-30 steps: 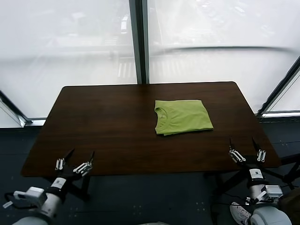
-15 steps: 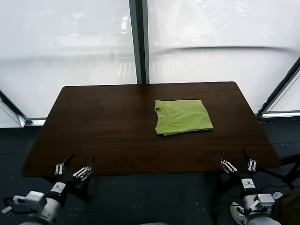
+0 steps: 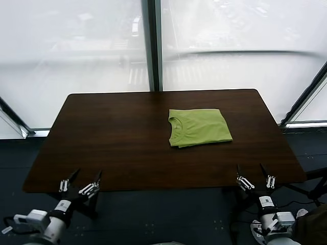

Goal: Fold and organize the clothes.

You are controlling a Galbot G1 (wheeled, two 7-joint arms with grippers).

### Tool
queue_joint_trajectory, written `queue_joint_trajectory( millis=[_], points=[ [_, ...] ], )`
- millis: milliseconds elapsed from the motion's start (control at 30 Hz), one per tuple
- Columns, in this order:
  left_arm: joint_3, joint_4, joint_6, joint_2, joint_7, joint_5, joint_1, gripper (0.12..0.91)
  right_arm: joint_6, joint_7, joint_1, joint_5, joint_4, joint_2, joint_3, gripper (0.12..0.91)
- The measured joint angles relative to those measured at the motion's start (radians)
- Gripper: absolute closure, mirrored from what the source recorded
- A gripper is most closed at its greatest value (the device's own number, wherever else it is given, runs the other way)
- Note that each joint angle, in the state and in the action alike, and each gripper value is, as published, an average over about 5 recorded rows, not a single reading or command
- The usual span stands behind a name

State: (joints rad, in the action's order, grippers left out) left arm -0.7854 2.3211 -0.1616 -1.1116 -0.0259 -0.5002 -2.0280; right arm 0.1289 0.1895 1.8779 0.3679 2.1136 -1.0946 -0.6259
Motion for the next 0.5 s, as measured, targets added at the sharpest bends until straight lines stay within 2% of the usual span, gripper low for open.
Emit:
queue_joint_trajectory(
  millis=[500],
  points=[
    [0.006, -0.021, -0.003, 0.011, 0.001, -0.012, 0.011, 0.123, -0.026, 0.001, -0.011, 0.002, 0.003, -0.001, 0.020, 0.118]
  ],
)
